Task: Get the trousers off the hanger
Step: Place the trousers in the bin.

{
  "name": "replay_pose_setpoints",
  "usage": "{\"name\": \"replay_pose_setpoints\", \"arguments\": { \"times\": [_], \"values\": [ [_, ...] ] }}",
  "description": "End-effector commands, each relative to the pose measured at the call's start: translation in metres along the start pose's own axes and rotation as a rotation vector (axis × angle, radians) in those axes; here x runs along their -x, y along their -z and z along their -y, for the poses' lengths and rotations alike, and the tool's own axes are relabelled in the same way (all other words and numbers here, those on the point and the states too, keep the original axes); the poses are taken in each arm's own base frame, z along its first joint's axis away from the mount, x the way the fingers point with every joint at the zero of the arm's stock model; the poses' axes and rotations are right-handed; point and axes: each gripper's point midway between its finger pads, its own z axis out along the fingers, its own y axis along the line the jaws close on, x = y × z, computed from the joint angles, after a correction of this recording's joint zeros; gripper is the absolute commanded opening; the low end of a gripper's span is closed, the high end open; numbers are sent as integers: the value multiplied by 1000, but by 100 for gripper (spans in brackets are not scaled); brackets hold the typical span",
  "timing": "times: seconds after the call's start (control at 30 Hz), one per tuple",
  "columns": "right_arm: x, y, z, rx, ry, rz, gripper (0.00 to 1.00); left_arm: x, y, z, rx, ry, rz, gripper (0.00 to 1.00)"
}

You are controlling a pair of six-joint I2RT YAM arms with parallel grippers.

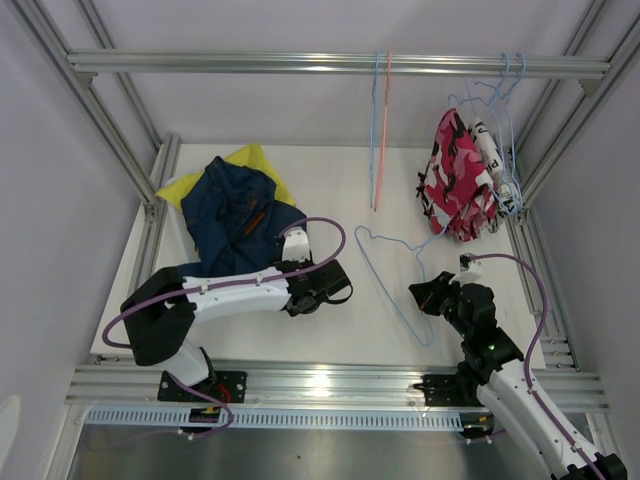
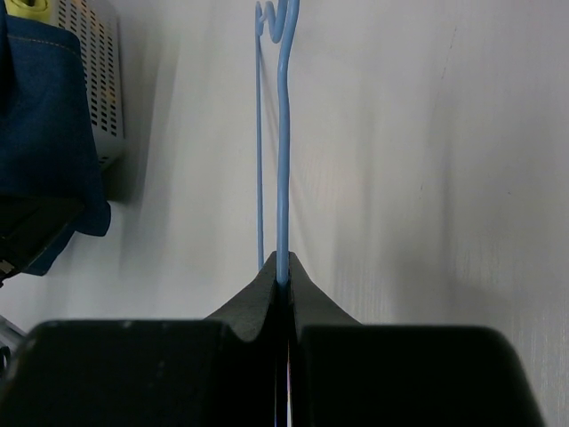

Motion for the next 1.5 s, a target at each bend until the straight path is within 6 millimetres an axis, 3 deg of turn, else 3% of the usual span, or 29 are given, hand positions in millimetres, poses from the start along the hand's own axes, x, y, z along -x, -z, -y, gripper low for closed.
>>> {"name": "replay_pose_setpoints", "arguments": {
  "times": [0.0,0.3,0.4,0.63,0.77,0.9,1.13,1.23,1.27,1.33,1.37,1.47],
  "values": [
    [10,1,-8,19,-7,28,0,-5,-4,22,-59,0,-2,50],
    [10,2,-8,18,-5,24,0,-19,-14,25,-48,-23,-12,48],
    [10,1,-8,19,-6,25,0,-19,-15,24,-45,-20,-5,39],
    [9,1,-8,19,-8,22,0,-12,-12,20,-40,-13,17,1],
    [9,1,-8,21,-5,22,0,-1,-7,12,-27,2,35,1],
    [9,1,-8,20,-3,23,0,27,9,-13,35,6,82,1],
    [8,1,-8,23,-3,18,0,117,56,-45,-6,106,148,1],
    [8,1,-9,24,-5,16,0,150,61,-53,-69,139,152,1],
    [7,1,-9,26,-4,14,0,166,60,-69,-64,173,160,1],
    [7,1,-10,29,-6,13,0,177,57,-74,-103,216,129,1],
    [7,1,-10,31,-6,13,0,188,51,-88,-74,241,139,1],
    [6,1,-10,31,-6,10,0,209,42,-106,-14,259,156,1]
  ]
}}
